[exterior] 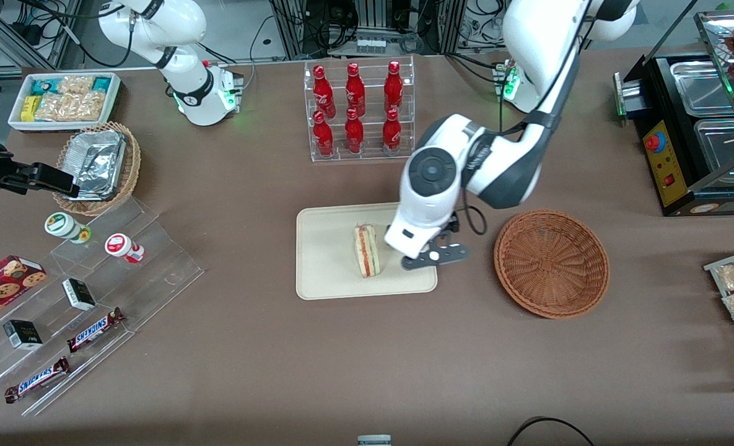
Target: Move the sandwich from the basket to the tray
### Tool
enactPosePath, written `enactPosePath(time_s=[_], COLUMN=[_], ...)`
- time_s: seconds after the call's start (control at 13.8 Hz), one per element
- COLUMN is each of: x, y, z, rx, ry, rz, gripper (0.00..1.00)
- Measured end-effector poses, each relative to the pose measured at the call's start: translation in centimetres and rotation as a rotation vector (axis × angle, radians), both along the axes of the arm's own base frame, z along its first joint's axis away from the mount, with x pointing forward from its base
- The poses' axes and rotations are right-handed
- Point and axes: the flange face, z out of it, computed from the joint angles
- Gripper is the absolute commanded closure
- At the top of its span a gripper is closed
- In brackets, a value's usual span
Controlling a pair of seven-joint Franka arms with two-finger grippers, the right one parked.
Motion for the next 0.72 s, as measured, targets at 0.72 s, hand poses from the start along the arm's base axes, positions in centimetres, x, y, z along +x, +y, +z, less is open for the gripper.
enactPosePath(time_s=[0.72], x=[2.0], y=[17.1], z=[6.7], rx=[-0.010], ry=[0.060], rz=[-0.151], gripper=[0.00])
